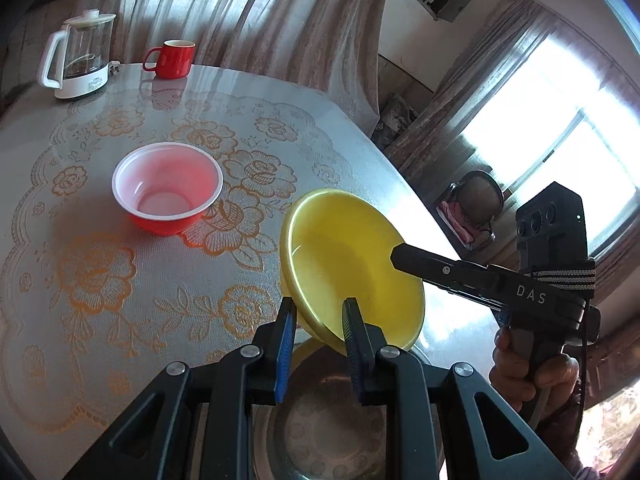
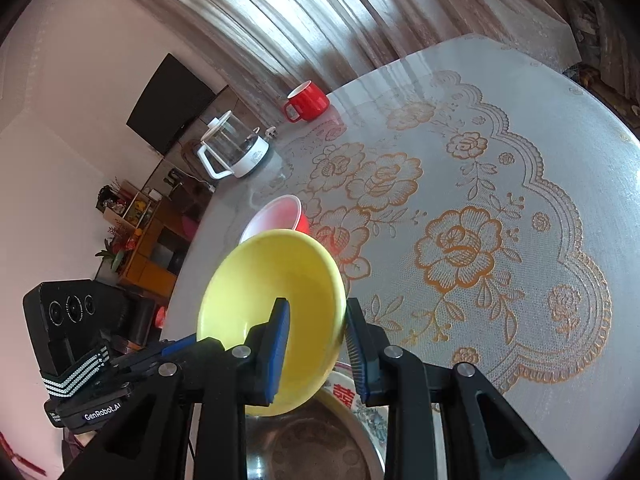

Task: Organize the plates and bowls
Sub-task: 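Lift the yellow bowl and carry it over the steel bowl with the right tool, then lower the yellow bowl into the steel bowl with the right tool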

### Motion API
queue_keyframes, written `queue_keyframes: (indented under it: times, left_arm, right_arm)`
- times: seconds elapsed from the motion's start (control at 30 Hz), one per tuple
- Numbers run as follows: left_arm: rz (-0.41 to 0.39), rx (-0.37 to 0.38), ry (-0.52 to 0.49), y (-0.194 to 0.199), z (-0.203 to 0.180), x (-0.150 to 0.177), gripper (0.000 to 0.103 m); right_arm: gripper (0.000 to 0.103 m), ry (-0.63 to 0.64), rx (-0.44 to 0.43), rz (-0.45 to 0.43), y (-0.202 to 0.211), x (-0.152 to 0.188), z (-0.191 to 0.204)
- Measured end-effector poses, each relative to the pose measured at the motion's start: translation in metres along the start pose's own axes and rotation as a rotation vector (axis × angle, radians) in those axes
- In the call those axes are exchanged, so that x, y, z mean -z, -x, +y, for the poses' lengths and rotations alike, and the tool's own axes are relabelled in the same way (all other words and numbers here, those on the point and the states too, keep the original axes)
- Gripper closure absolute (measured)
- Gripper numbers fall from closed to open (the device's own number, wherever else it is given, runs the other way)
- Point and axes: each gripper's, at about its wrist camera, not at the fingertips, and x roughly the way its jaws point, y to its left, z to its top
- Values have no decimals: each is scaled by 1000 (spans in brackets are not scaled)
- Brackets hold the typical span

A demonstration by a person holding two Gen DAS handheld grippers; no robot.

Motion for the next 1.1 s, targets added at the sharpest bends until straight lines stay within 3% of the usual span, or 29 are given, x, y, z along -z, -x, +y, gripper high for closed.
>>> queue_keyframes:
  times: [0.67, 1.1]
  left_arm:
    - [-55, 18, -19, 41, -12, 56, 80]
    - [-10, 58, -24, 48, -15, 97, 80]
  right_arm:
    - [73, 20, -45, -17, 32, 56, 22]
    - [64, 13, -67, 21, 45, 92, 22]
